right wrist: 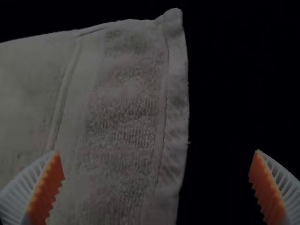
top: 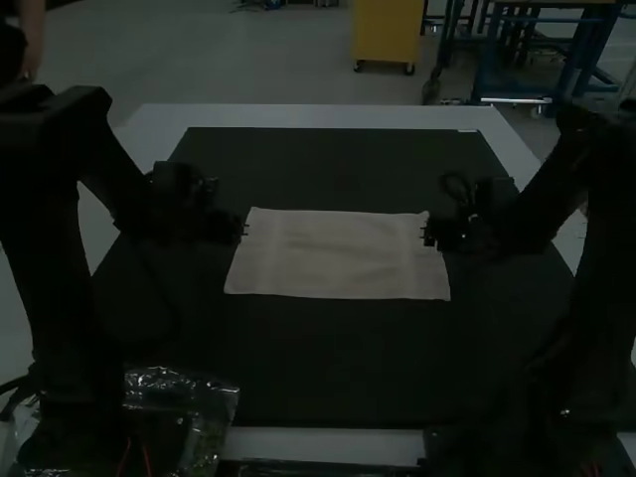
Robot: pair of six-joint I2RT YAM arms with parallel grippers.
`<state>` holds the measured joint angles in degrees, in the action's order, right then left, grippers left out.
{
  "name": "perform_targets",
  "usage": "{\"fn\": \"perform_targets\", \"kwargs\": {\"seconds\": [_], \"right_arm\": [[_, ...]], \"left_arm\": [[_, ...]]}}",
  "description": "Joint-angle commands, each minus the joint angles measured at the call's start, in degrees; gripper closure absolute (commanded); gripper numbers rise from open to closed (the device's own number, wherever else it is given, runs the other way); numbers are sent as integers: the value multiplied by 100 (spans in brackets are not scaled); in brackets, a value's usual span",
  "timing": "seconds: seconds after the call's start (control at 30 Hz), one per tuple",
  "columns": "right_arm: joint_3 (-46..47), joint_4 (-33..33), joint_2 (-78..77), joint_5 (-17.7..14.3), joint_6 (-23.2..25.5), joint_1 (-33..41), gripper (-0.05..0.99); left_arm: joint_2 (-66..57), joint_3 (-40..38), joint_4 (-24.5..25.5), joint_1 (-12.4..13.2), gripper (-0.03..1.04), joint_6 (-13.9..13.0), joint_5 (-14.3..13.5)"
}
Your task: Fold the towel.
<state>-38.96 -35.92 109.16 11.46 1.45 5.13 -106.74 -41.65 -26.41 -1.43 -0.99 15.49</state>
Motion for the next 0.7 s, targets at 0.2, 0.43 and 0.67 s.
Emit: {"fn": "perform_targets", "kwargs": {"seconds": [0.2,0.43,0.67], "right_arm": [[-692,-46,668,66,-40,103,3],[-1035,-46,993,66,-31,103,3],[-1228,-38,1151,66,-31,120,3]], "left_arm": [[-304,-414,-145,-50,5,-85,86],[-444,-449,-382,-200,5,-103,69],[-787,-660,-329,-182,5,-94,69]]}}
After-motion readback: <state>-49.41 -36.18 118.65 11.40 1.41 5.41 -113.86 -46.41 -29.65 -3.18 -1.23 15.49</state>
